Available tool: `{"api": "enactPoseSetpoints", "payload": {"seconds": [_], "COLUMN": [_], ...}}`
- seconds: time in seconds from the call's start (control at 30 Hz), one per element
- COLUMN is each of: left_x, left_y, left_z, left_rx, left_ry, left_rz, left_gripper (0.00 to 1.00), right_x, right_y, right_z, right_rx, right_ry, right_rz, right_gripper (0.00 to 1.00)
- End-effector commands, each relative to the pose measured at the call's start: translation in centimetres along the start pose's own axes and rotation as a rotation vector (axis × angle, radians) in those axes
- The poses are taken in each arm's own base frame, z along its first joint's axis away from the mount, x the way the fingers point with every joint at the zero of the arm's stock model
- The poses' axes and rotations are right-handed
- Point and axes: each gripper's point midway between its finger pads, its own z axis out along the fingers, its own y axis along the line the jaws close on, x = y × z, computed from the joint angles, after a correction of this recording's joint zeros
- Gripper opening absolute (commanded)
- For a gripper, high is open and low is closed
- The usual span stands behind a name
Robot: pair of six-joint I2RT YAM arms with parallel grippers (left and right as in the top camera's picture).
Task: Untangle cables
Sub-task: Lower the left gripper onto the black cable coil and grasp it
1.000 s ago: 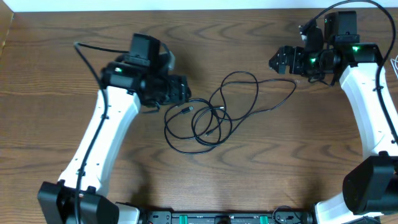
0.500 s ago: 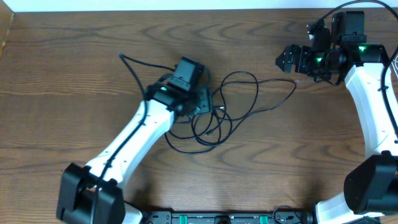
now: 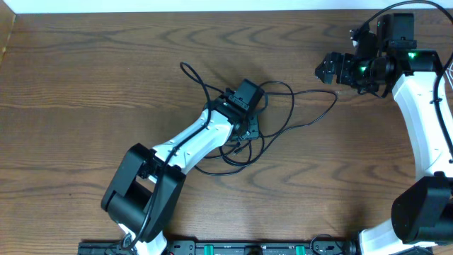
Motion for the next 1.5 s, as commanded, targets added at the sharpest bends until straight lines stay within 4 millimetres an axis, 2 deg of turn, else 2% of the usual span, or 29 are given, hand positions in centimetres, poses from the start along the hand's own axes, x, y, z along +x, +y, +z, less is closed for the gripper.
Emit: {"api": "enactPoseSetpoints", "payload": {"seconds": [0.0,0.2,0.3,0.4,0.63,0.73,0.97,1.1,1.27,1.4,1.47], "left_x": [0.2,0.5,0.6,0.6,1.0,1.1,1.6,2.0,2.0,1.9,1.6], "left_y": [0.5,0.6,0.7,0.7,0.0,-0.1,0.4,0.8,0.8,0.7,0.6], "left_z": [0.7,1.1,1.3,1.4,1.6,1.7,2.8,3.6,3.7,3.6,3.4], "left_rx": [-0.032,-0.04,-0.043,-0.045,-0.032,-0.031,-0.052,-0.069,-0.07,-0.067,-0.059], "left_ry": [-0.002,0.009,0.013,0.015,0.008,0.008,0.032,0.052,0.053,0.048,0.04], "left_rz": [-0.01,-0.009,-0.01,-0.025,-0.016,-0.013,-0.022,-0.03,-0.03,-0.028,-0.023], "left_gripper": [0.48,0.46,0.4,0.4,0.39,0.34,0.33,0.29,0.27,0.09,0.08], "right_x": [0.2,0.2,0.2,0.2,0.3,0.4,0.5,0.6,0.6,0.6,0.6], "right_y": [-0.4,-0.4,-0.4,-0.4,-0.4,-0.5,-0.5,-0.5,-0.5,-0.5,-0.5], "right_z": [0.3,0.3,0.3,0.3,0.3,0.3,0.3,0.3,0.3,0.3,0.3], "right_rx": [0.016,0.016,0.016,0.016,0.017,0.017,0.019,0.019,0.019,0.019,0.019], "right_ry": [0.009,0.009,0.009,0.01,0.013,0.017,0.023,0.025,0.026,0.026,0.026], "right_rz": [0.012,0.012,0.012,0.012,0.013,0.014,0.013,0.009,0.01,0.01,0.01], "right_gripper": [0.99,0.99,0.99,0.99,0.99,0.99,0.99,0.99,0.99,0.99,0.99]}}
